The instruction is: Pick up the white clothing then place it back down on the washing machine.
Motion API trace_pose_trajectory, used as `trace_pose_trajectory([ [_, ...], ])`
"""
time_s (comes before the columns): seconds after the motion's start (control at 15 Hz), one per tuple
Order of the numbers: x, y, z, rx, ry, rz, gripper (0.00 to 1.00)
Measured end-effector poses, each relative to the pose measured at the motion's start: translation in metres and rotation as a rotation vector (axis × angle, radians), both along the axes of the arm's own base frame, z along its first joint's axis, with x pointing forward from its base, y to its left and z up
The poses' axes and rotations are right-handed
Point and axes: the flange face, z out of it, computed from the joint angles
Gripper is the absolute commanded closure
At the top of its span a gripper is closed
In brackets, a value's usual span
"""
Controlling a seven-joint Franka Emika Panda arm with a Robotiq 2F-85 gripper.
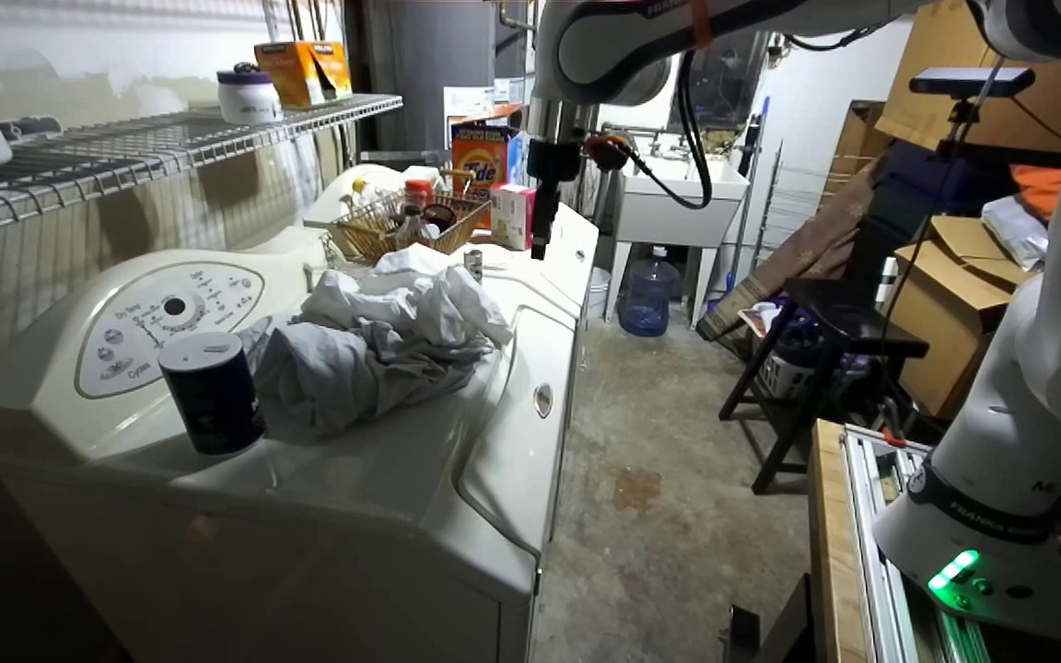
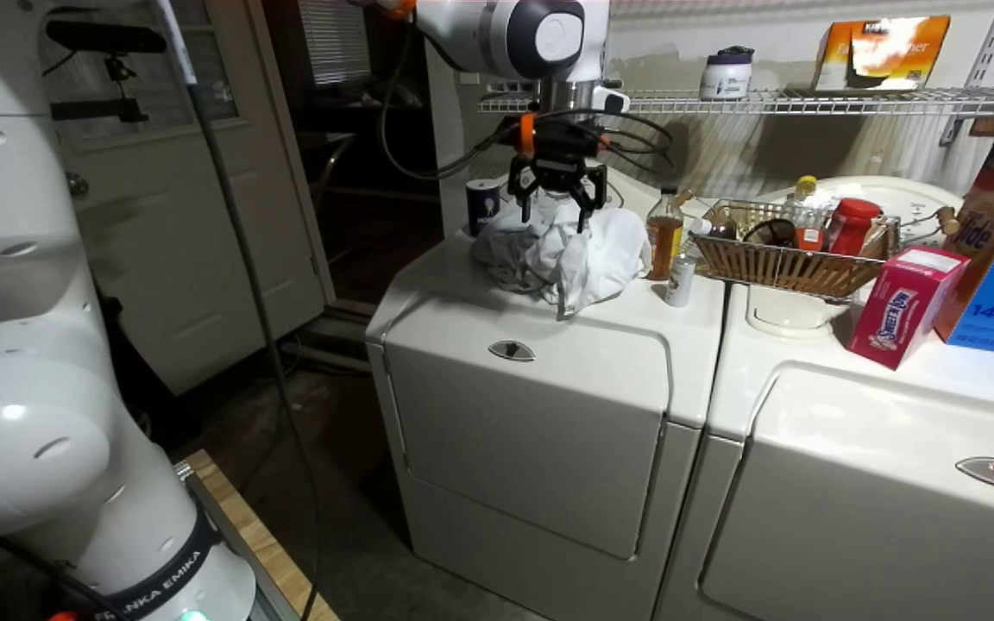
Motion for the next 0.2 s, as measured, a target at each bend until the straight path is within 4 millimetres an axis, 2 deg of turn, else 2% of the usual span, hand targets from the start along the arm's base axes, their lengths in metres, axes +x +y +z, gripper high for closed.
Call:
trace_pose_trajectory([
  [0.2,0.0011,0.0024,-0.0030,0.000,0.003,0.004,0.00],
])
